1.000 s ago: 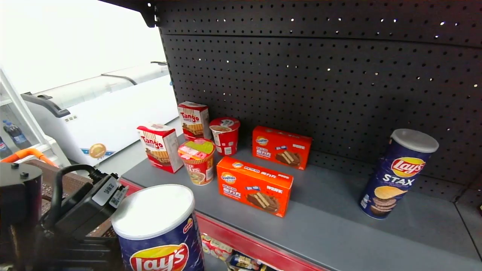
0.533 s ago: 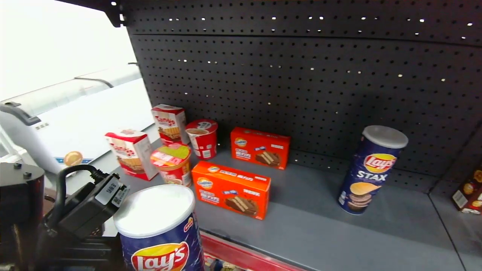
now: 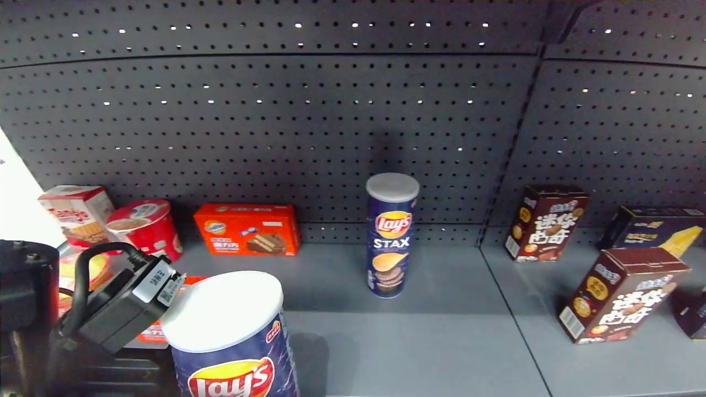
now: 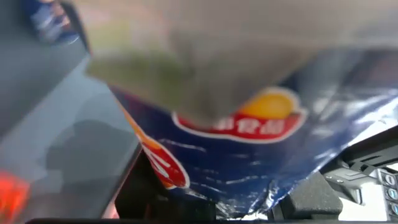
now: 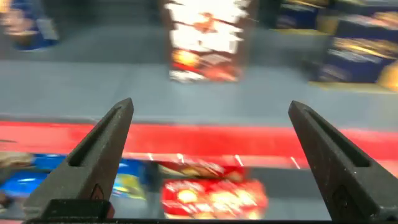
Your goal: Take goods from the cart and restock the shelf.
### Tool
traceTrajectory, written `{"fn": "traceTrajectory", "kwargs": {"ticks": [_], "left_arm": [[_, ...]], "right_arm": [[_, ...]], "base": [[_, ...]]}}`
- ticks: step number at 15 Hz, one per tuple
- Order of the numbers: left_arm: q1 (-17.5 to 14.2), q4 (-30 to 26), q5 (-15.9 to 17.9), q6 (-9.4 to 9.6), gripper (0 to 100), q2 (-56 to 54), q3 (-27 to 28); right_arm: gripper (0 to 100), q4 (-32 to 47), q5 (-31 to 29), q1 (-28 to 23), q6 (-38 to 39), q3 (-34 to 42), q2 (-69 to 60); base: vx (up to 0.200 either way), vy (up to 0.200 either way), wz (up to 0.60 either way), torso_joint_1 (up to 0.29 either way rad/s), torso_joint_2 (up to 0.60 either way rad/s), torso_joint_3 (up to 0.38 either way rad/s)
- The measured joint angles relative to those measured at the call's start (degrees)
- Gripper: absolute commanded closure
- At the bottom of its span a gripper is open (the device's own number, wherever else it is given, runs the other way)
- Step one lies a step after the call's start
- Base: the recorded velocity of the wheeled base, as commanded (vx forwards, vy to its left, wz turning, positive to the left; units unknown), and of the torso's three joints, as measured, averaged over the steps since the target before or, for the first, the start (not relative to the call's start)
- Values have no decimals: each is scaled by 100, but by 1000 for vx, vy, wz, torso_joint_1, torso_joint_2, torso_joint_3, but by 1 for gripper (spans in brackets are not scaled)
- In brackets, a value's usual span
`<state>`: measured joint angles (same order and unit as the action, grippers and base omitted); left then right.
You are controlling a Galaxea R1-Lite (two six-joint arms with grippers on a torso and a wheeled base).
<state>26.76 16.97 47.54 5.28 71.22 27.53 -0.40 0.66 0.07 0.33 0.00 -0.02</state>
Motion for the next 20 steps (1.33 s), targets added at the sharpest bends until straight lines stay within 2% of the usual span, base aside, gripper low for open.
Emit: {"fn": "traceTrajectory", "kwargs": {"ticks": [11, 14, 20], "left_arm": [[-11, 10, -9, 0, 100, -22, -46], [-5, 16, -9, 0, 100, -27, -112], [-2, 27, -6, 0, 100, -38, -124]], "right_arm": [[0, 0, -4, 2, -15, 0, 0], [0, 5, -12, 2, -9, 0, 0], [0, 9, -6, 6, -12, 0, 0]], "base": [[0, 0, 0, 0, 0, 0], [0, 0, 600, -1, -1, 1], [0, 0, 0, 0, 0, 0]]}}
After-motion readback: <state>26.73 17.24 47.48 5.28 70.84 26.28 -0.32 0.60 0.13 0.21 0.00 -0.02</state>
